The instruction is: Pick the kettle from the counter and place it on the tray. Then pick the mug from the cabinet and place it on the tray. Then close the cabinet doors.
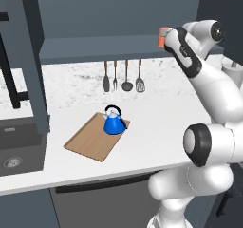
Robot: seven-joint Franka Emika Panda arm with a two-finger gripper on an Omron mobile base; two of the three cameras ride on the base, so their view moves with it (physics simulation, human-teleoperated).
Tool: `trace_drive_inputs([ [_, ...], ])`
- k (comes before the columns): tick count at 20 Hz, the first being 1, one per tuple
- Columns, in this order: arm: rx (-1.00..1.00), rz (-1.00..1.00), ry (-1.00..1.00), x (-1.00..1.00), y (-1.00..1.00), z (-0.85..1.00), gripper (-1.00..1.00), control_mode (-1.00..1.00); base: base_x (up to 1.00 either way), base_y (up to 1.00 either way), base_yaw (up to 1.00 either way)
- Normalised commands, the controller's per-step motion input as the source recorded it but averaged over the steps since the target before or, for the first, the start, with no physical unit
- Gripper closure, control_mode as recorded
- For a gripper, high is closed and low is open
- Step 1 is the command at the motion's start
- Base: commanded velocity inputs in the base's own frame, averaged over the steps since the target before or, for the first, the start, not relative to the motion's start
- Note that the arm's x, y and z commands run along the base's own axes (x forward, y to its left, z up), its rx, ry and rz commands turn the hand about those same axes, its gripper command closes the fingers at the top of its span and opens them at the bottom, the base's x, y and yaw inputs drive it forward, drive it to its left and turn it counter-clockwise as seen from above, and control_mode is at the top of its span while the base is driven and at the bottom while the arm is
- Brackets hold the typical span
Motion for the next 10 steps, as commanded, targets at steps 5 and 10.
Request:
trace_drive_inputs([
  [5,0.0,0.0,0.0,0.15,0.0,0.0,-1.0,-1.0,0.0,0.0,0.0],
  [10,0.0,0.0,0.0,0.19,0.0,-0.05,-1.0,-1.0,0.0,0.0,0.0],
])
